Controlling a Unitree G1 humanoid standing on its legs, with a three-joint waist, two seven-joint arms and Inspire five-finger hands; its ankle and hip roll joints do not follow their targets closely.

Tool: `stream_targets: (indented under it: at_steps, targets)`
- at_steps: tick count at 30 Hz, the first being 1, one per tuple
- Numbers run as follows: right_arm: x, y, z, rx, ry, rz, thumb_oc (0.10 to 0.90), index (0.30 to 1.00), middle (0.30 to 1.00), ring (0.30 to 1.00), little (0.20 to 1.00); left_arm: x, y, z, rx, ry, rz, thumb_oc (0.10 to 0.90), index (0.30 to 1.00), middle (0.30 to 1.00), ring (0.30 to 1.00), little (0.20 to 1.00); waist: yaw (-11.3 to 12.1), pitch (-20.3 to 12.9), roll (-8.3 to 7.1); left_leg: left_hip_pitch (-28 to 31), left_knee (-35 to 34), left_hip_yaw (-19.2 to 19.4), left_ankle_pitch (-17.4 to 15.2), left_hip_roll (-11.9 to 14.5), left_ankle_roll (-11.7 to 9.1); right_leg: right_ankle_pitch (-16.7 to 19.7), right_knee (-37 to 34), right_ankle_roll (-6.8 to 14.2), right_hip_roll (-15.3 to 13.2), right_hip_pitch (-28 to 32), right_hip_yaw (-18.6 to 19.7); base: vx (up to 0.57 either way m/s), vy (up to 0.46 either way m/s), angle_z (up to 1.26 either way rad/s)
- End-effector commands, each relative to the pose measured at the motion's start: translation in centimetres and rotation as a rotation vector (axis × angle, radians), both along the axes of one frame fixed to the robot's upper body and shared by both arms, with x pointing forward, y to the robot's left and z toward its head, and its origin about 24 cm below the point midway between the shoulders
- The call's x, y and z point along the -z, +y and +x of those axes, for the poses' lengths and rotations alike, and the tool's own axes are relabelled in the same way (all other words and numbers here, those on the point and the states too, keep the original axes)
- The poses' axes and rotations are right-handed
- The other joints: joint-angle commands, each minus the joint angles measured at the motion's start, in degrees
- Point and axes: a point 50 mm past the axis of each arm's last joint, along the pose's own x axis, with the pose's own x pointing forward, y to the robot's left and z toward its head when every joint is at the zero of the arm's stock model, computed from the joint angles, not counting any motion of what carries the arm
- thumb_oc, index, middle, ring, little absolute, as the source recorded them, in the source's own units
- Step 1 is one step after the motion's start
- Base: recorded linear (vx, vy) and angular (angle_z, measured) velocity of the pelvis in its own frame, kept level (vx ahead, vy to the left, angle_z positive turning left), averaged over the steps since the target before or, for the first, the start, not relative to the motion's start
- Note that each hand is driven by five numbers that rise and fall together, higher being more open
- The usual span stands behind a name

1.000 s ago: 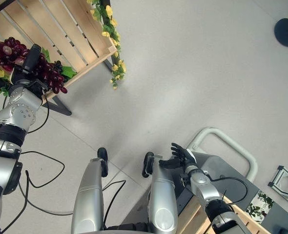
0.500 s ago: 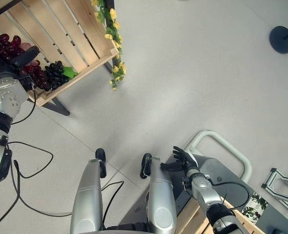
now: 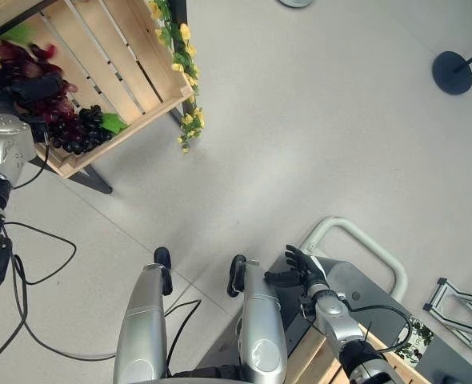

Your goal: Pick up the fruits from the basket on one side to the basket on the other side

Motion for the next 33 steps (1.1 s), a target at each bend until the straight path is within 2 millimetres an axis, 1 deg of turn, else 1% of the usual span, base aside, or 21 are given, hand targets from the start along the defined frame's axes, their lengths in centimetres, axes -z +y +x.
stream_targets:
  at_steps: [1, 2, 3, 5, 6, 9, 10, 14, 16, 18, 19, 20, 21, 23, 24, 27, 29, 30, 31, 32, 33]
  targets:
    - [-0.8, -1.1, -0.2, 0.022, -0.064, 0.023, 0.800, 0.900, 0.900, 0.900, 0.900, -11.0, 0.2, -2.9, -0.029, -0.182, 0.360, 0.800, 0.900, 0.900, 0.900, 0.900, -0.20, -0.67, 1.21, 9.43, -3.28, 8.98, -5.28, -1.66, 6.24, 8.59, -5.92, -0.58, 3.77, 2.66, 4.13, 0.00, 0.000, 0.00]
    - [-0.9, -1.2, -0.2, 0.022, -0.065, 0.024, 0.800, 0.900, 0.900, 0.900, 0.900, -11.3, 0.0, -2.9, -0.028, -0.155, 0.409, 0.800, 0.900, 0.900, 0.900, 0.900, -0.16, -0.66, 1.22, 9.40, -3.25, 9.04, -5.26, -1.64, 6.23, 8.56, -5.88, -0.59, 3.76, 2.62, 4.06, 0.00, 0.000, 0.00]
    - [-0.9, -1.4, -0.2, 0.021, -0.066, 0.022, 0.800, 0.900, 0.900, 0.900, 0.900, -11.7, -0.3, -2.8, -0.032, -0.098, 0.506, 0.800, 0.900, 0.900, 0.900, 0.900, -0.29, -0.67, 1.35, 9.48, -3.30, 9.15, -5.23, -1.59, 6.30, 8.75, -5.83, -0.51, 3.74, 2.59, 4.06, 0.00, 0.000, 0.00]
    - [-1.0, -1.4, -0.1, 0.023, -0.070, 0.021, 0.800, 0.900, 0.900, 0.900, 0.900, -12.0, -0.6, -2.8, -0.035, -0.036, 0.584, 0.800, 0.900, 0.900, 0.900, 0.900, -0.30, -0.67, 1.45, 9.48, -3.37, 9.17, -5.12, -1.63, 6.35, 8.99, -5.85, -0.44, 3.69, 2.55, 4.06, 0.00, 0.004, -0.04]
    - [-1.2, -1.6, 0.0, 0.022, -0.071, 0.020, 0.800, 0.900, 0.900, 0.900, 0.900, -12.5, -0.7, -2.9, -0.065, 0.042, 0.690, 0.800, 0.900, 0.900, 0.900, 0.900, -0.42, -0.67, 1.51, 9.39, -3.28, 9.26, -5.00, -1.52, 6.35, 9.10, -5.77, -0.43, 3.64, 2.39, 4.07, 0.01, 0.004, -0.05]
    - [-1.2, -1.9, 0.0, 0.024, -0.072, 0.016, 0.800, 0.900, 0.900, 0.900, 0.900, -12.7, -0.4, -3.1, -0.087, 0.131, 0.747, 0.800, 0.900, 0.900, 0.900, 0.900, -0.55, -0.66, 1.67, 9.34, -3.41, 9.37, -4.73, -1.46, 6.35, 9.54, -5.90, -0.29, 3.61, 2.22, 4.13, 0.00, 0.001, -0.01]
    - [-1.2, -1.9, 0.0, 0.024, -0.072, 0.017, 0.800, 0.900, 0.900, 0.900, 0.900, -12.7, -0.4, -3.1, -0.087, 0.131, 0.748, 0.800, 0.900, 0.900, 0.900, 0.900, -0.53, -0.66, 1.64, 9.34, -3.42, 9.38, -4.72, -1.46, 6.35, 9.54, -5.91, -0.29, 3.61, 2.21, 4.13, 0.00, 0.000, 0.00]
    - [-1.0, -2.2, -0.2, 0.033, -0.064, 0.017, 0.800, 0.900, 0.900, 0.900, 0.900, -12.3, 0.2, -3.1, -0.058, 0.108, 0.673, 0.800, 0.900, 0.900, 0.900, 0.900, -0.70, -0.65, 1.74, 9.59, -3.67, 9.72, -4.63, -1.37, 6.35, 9.61, -6.01, -0.25, 3.69, 2.25, 4.21, 0.00, 0.000, 0.00]
    - [-0.9, -2.2, -0.4, 0.032, -0.065, 0.020, 0.800, 0.900, 0.900, 0.900, 0.900, -12.1, 0.0, -2.9, -0.010, 0.044, 0.610, 0.800, 0.900, 0.900, 0.900, 0.900, -0.68, -0.65, 1.68, 9.59, -3.58, 9.72, -4.68, -1.37, 6.33, 9.56, -5.95, -0.24, 3.73, 2.26, 4.23, 0.00, 0.000, 0.00]
    - [-0.8, -1.9, -0.4, 0.028, -0.069, 0.026, 0.800, 0.900, 0.900, 0.900, 0.900, -11.5, -0.7, -2.4, 0.076, -0.047, 0.487, 0.800, 0.900, 0.900, 0.900, 0.900, -0.59, -0.65, 1.62, 9.74, -3.63, 9.72, -4.75, -1.35, 6.29, 9.35, -5.99, -0.29, 3.70, 2.42, 4.14, 0.01, -0.035, 0.00]
    - [-0.8, -1.7, -0.3, 0.024, -0.074, 0.029, 0.800, 0.900, 0.900, 0.900, 0.900, -10.9, -1.2, -2.0, 0.135, -0.103, 0.396, 0.800, 0.900, 0.900, 0.900, 0.900, -0.51, -0.65, 1.65, 9.95, -3.66, 9.71, -4.78, -1.36, 6.25, 9.13, -6.00, -0.36, 3.71, 2.66, 4.07, 0.00, 0.000, 0.00]
    - [-0.8, -1.6, -0.3, 0.023, -0.076, 0.030, 0.800, 0.900, 0.900, 0.900, 0.900, -10.6, -1.4, -1.8, 0.156, -0.127, 0.362, 0.800, 0.900, 0.900, 0.900, 0.900, -0.44, -0.66, 1.64, 10.06, -3.70, 9.67, -4.78, -1.41, 6.20, 8.99, -6.00, -0.43, 3.70, 2.79, 4.03, 0.00, 0.000, 0.00]
    - [-0.9, -1.1, -0.1, 0.013, -0.086, 0.033, 0.800, 0.900, 0.900, 0.900, 0.900, -9.7, -2.3, -1.3, 0.240, -0.196, 0.261, 0.800, 0.900, 0.900, 0.900, 0.900, -0.29, -0.66, 1.65, 10.33, -3.77, 9.55, -4.84, -1.54, 6.10, 8.86, -5.95, -0.49, 3.65, 3.05, 4.04, 0.01, -0.031, 0.00]
    - [-0.9, -0.4, 0.2, 0.010, -0.101, 0.044, 0.800, 0.900, 0.900, 0.900, 0.900, -8.4, -3.7, -0.6, 0.345, -0.284, 0.158, 0.800, 0.900, 0.900, 0.900, 0.900, -0.02, -0.67, 1.66, 11.01, -3.96, 9.42, -5.02, -1.68, 6.09, 8.60, -5.82, -0.58, 3.61, 3.55, 4.06, 0.02, -0.050, -0.01]
    - [-0.9, -0.2, 0.2, 0.009, -0.104, 0.048, 0.800, 0.900, 0.900, 0.900, 0.900, -8.1, -4.1, -0.4, 0.374, -0.305, 0.134, 0.800, 0.900, 0.900, 0.900, 0.900, 0.07, -0.68, 1.66, 11.26, -3.99, 9.41, -5.09, -1.68, 6.08, 8.54, -5.72, -0.59, 3.60, 3.70, 4.05, 0.03, -0.056, 0.00]
    - [-0.9, 0.9, 0.4, -0.003, -0.117, 0.061, 0.800, 0.900, 0.900, 0.900, 0.900, -5.5, -6.2, 0.2, 0.545, -0.392, -0.031, 0.800, 0.900, 0.900, 0.900, 0.900, 0.43, -1.16, 1.77, 12.68, -4.61, 9.52, -5.19, -1.74, 5.96, 8.28, -6.04, -0.69, 3.49, 4.87, 3.91, 0.02, -0.041, -0.02]
    - [-0.9, 1.2, 0.5, -0.008, -0.116, 0.058, 0.800, 0.900, 0.900, 0.900, 0.900, -3.6, -7.2, 0.4, 0.624, -0.416, -0.134, 0.800, 0.900, 0.900, 0.900, 0.900, 0.64, -1.61, 2.03, 13.70, -4.94, 9.55, -5.25, -1.80, 5.90, 8.21, -6.12, -0.74, 3.27, 5.71, 3.91, 0.03, -0.014, -0.07]
    - [-0.8, 1.4, 0.5, -0.012, -0.107, 0.054, 0.800, 0.900, 0.900, 0.900, 0.900, -2.1, -7.9, 0.6, 0.693, -0.429, -0.222, 0.800, 0.900, 0.900, 0.900, 0.900, 0.66, -2.24, 2.29, 14.92, -5.33, 9.51, -5.39, -1.93, 5.89, 8.30, -6.27, -0.66, 3.02, 6.68, 4.08, 0.06, -0.015, -0.13]
    - [-0.7, 1.6, 0.4, -0.012, -0.104, 0.052, 0.800, 0.900, 0.900, 0.900, 0.900, -1.5, -8.4, 0.6, 0.728, -0.440, -0.276, 0.800, 0.900, 0.900, 0.900, 0.900, 0.65, -2.58, 2.45, 15.63, -5.52, 9.51, -5.52, -1.93, 5.92, 8.26, -6.33, -0.63, 2.81, 7.24, 4.18, 0.05, -0.015, -0.11]
    - [-0.7, 1.6, 0.4, -0.013, -0.103, 0.051, 0.800, 0.900, 0.900, 0.900, 0.900, -1.3, -8.4, 0.6, 0.735, -0.443, -0.287, 0.800, 0.900, 0.900, 0.900, 0.900, 0.63, -2.66, 2.51, 15.82, -5.57, 9.53, -5.55, -1.93, 5.92, 8.23, -6.35, -0.63, 2.77, 7.39, 4.21, 0.06, -0.014, -0.06]
    - [-0.5, 1.8, 0.2, -0.015, -0.096, 0.049, 0.800, 0.900, 0.900, 0.900, 0.900, -0.2, -9.0, 0.6, 0.775, -0.458, -0.351, 0.800, 0.900, 0.900, 0.900, 0.900, 0.48, -3.34, 2.78, 17.30, -5.94, 9.71, -5.69, -1.81, 5.91, 7.90, -6.55, -0.69, 2.39, 8.65, 4.26, 0.05, -0.009, 0.00]
